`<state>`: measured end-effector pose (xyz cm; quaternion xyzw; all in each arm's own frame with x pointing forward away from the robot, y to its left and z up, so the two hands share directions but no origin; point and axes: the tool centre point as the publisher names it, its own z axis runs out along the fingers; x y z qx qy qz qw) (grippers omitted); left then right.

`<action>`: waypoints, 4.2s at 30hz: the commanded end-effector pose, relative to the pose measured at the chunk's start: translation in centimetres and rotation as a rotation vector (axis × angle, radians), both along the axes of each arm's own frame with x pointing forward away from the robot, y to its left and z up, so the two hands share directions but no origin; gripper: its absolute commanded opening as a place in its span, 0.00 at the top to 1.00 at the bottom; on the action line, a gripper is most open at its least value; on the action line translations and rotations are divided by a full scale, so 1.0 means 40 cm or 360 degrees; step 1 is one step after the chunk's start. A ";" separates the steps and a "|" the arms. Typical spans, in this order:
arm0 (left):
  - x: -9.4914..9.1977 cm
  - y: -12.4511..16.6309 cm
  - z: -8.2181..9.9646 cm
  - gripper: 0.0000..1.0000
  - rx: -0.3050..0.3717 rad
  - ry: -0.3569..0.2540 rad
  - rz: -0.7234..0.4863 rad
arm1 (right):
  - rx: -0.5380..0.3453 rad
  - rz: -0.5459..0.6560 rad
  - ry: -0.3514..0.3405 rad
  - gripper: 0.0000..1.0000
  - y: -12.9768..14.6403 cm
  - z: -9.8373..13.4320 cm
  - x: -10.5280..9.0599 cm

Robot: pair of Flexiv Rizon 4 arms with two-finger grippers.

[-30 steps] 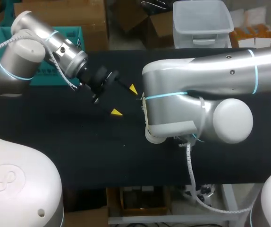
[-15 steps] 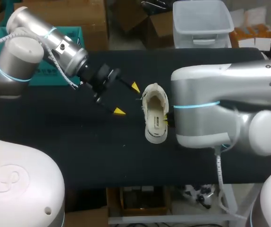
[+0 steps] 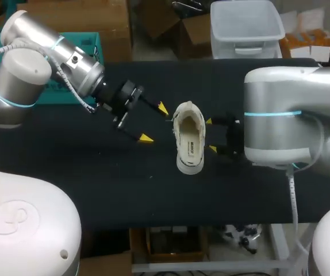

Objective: Open the shoe tongue, take the insole out of the shoe, put the insole back into the shoe, and pack the shoe into the shoebox

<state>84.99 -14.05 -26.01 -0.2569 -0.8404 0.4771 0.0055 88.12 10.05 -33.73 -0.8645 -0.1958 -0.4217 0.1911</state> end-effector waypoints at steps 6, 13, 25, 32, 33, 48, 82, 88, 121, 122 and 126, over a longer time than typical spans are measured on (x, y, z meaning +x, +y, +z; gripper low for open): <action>-0.033 0.017 0.000 0.00 0.0137 0.0031 0.0159 | 0.0388 0.0567 0.0191 0.00 -0.042 0.036 0.024; -0.046 0.020 -0.001 0.00 0.0196 0.0064 0.0235 | 0.0538 0.0784 0.0231 0.00 -0.052 0.051 0.033; -0.041 0.025 0.006 0.00 0.0297 0.0063 0.0385 | 0.0538 0.0784 0.0231 0.00 -0.052 0.051 0.033; -0.032 0.000 -0.006 0.00 0.0310 0.0145 0.0631 | 0.0567 0.1036 0.0309 0.00 -0.091 0.055 0.049; -0.029 -0.002 -0.008 0.00 0.0315 0.0163 0.0699 | 0.0547 0.1042 0.0355 0.00 -0.096 0.059 0.051; -0.027 -0.012 -0.019 0.00 0.0498 0.0228 0.1068 | 0.0515 0.1251 0.0482 0.00 -0.115 0.081 0.059; 0.078 -0.106 -0.119 0.00 0.0783 0.0482 0.1908 | 0.0030 0.0895 0.0392 0.00 -0.070 0.159 -0.002; 0.084 -0.109 -0.123 0.00 0.0784 0.0528 0.2003 | -0.0111 0.0963 0.0474 0.00 -0.080 0.177 0.017; 0.160 -0.100 -0.226 0.00 0.0843 0.0984 0.2691 | -0.0590 0.1331 0.0551 0.00 -0.100 0.196 0.013; 0.159 -0.099 -0.227 0.00 0.0841 0.0998 0.2704 | -0.0614 0.1344 0.0554 0.00 -0.103 0.196 0.014; 0.168 -0.093 -0.233 0.00 0.0826 0.1071 0.2754 | -0.0703 0.1456 0.0505 0.00 -0.118 0.199 0.014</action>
